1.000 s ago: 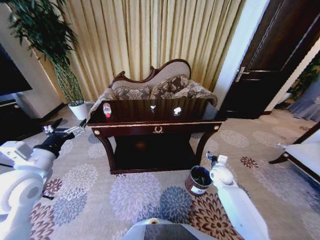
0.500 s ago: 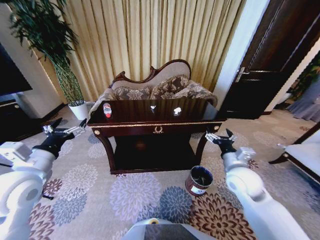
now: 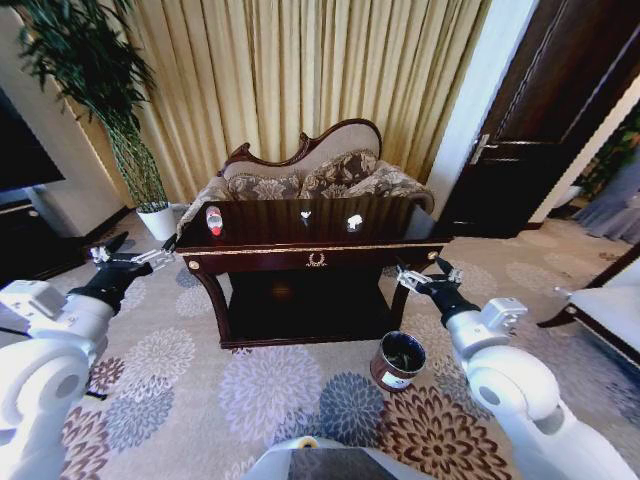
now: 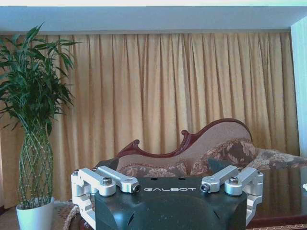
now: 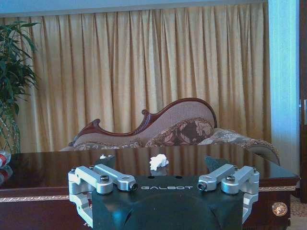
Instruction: Move to the front of the table and place the trash on the table into the trash bin.
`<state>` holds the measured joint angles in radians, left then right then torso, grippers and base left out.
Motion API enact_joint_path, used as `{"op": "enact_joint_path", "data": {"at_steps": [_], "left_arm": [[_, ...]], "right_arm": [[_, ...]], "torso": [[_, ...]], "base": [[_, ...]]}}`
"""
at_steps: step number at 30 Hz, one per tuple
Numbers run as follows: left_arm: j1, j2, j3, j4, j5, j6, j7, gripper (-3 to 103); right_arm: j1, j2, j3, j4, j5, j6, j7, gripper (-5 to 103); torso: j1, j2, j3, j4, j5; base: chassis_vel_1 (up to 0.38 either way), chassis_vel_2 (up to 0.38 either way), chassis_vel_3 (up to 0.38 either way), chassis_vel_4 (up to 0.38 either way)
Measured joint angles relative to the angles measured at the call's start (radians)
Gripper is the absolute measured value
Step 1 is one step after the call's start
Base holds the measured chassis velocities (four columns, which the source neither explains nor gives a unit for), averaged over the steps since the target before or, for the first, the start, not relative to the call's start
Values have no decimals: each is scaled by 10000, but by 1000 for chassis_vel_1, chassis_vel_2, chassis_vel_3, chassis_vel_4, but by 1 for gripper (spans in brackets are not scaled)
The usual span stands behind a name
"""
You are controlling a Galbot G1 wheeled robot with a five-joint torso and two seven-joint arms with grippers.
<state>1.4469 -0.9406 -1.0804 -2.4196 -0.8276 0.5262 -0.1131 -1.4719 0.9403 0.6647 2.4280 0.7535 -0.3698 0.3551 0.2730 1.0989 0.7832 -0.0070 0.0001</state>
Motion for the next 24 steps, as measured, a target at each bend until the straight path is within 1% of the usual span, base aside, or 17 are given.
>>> {"op": "enact_joint_path", "data": {"at_steps": [4, 10, 14, 17, 18, 21, 24], "left_arm": [[-26, 40, 13, 29, 3, 10, 0, 100], [-70, 84, 46, 11, 4, 35, 0, 100], [-71, 108, -8, -12, -11, 39, 0, 100], [-50, 106, -39, -41, -24, 41, 3, 100], [-34, 101, -47, -46, -26, 43, 3, 100], [24, 37, -75, -77, -24, 44, 3, 100], [64, -21, -70, -105, -11, 44, 3, 100]], "right_arm": [[89, -62, -7, -51, -4, 1, 41, 100], [77, -83, 9, -63, -42, -55, 96, 100], [30, -36, 14, -30, -84, -71, 97, 100], [-15, -7, 16, 1, -116, -82, 99, 100], [-27, -4, 25, 13, -128, -92, 104, 100], [-56, -18, 63, 60, -174, -116, 121, 100], [-111, -12, 56, 99, -249, -117, 123, 100]], "torso": [[0, 0, 0, 1, 0], [-2, 1, -1, 1, -1], [-2, 1, -1, 2, 3], [-1, 0, 1, -3, 0], [4, -3, 3, -2, -6], [7, -5, 3, 2, 0], [8, -6, 3, 1, -4]], "base": [[-25, 32, 43, -28], [-89, 118, 112, -101], [-236, 230, 214, -192], [-282, 240, 247, -264], [-247, 233, 263, -264], [-243, 228, 249, -251], [-197, 186, 189, -176]]}}
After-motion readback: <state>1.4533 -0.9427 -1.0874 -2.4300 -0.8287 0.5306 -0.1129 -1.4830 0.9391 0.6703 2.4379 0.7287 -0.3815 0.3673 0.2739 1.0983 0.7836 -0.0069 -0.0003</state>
